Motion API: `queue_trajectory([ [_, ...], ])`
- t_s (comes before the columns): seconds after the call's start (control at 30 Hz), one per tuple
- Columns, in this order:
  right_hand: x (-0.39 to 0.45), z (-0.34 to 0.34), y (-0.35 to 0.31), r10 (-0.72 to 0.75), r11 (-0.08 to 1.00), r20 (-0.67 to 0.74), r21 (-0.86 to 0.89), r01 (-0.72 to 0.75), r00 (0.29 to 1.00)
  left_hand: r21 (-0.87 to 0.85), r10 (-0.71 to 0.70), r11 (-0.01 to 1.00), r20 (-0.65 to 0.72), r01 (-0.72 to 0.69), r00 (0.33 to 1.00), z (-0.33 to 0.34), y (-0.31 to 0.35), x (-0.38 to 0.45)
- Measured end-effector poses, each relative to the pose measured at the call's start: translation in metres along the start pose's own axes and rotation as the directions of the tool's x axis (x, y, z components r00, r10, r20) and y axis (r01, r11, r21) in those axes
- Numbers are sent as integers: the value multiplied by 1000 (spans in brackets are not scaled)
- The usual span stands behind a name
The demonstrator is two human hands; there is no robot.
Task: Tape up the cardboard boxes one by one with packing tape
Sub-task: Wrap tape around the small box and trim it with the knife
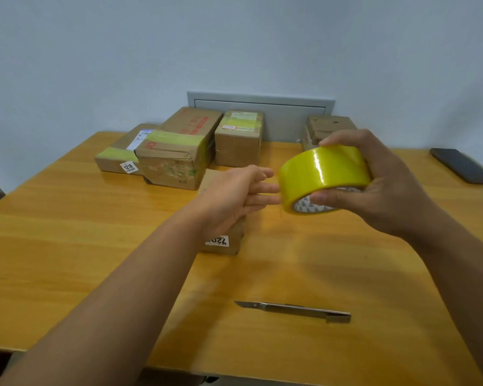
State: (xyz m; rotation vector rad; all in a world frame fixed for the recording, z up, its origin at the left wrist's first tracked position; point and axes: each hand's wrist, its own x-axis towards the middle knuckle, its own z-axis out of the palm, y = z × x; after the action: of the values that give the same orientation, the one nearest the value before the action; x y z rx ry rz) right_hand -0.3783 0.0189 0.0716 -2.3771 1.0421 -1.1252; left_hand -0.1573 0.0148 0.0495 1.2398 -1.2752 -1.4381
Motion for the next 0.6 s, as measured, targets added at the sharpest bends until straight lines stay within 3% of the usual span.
queue_trajectory([
  [0.13,9,9,-5,-15,998,-34,64,17,999,-126,4,992,55,3,998,-6,4,-6],
  [0.6,28,43,-6,-77,995,-162,51,86,984,-112,41,993,-50,-46,998,-37,-5,-10],
])
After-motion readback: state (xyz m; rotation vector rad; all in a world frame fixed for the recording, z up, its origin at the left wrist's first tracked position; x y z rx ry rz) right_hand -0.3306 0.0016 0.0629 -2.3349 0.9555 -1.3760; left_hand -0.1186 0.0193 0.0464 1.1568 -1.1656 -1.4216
